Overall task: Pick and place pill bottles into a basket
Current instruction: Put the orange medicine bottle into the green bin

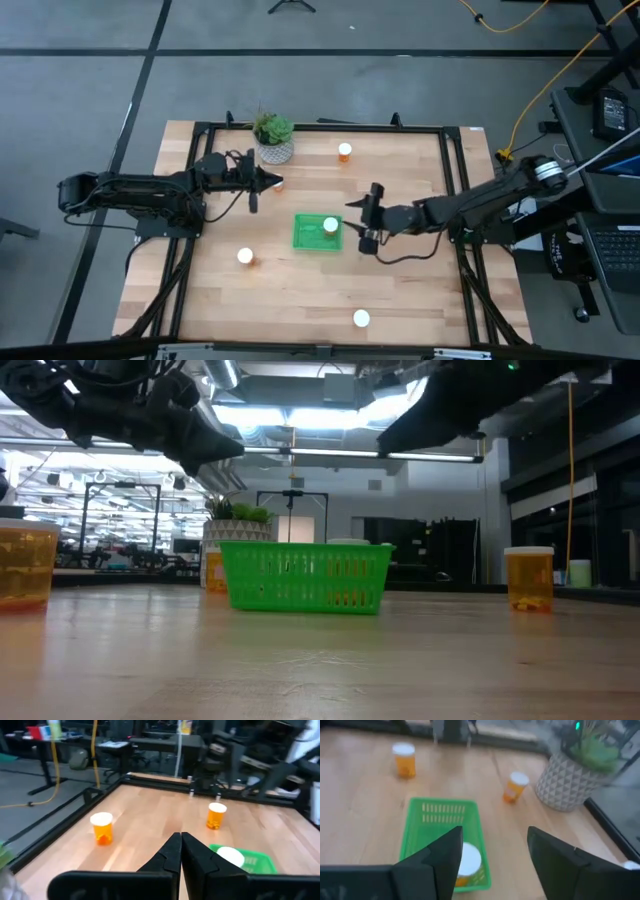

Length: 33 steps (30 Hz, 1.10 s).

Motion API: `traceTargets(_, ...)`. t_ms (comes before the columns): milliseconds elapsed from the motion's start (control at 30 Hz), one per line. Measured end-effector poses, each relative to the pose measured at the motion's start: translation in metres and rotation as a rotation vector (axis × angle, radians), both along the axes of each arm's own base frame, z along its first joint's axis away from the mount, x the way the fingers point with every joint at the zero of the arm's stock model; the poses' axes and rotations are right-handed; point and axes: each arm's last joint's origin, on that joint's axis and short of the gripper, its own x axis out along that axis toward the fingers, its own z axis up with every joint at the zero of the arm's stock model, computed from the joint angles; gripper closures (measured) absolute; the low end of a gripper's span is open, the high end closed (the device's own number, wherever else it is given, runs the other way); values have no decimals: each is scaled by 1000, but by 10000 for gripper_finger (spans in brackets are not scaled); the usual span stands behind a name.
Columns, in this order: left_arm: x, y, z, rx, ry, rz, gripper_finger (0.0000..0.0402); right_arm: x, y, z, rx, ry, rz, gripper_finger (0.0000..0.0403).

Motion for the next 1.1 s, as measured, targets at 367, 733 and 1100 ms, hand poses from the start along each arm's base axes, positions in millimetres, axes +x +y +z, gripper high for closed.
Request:
traceTargets(367, -5, -2, 7, 90, -25, -25, 396, -46, -13, -18, 10, -129, 5, 270)
traceTargets(733, -6, -2, -3, 106, 79, -35, 396, -63, -31, -34, -43, -203, -98, 333)
traceTargets(1100, -6, -2, -4, 106, 91, -35, 395, -59, -52, -26, -165, -241, -158, 397)
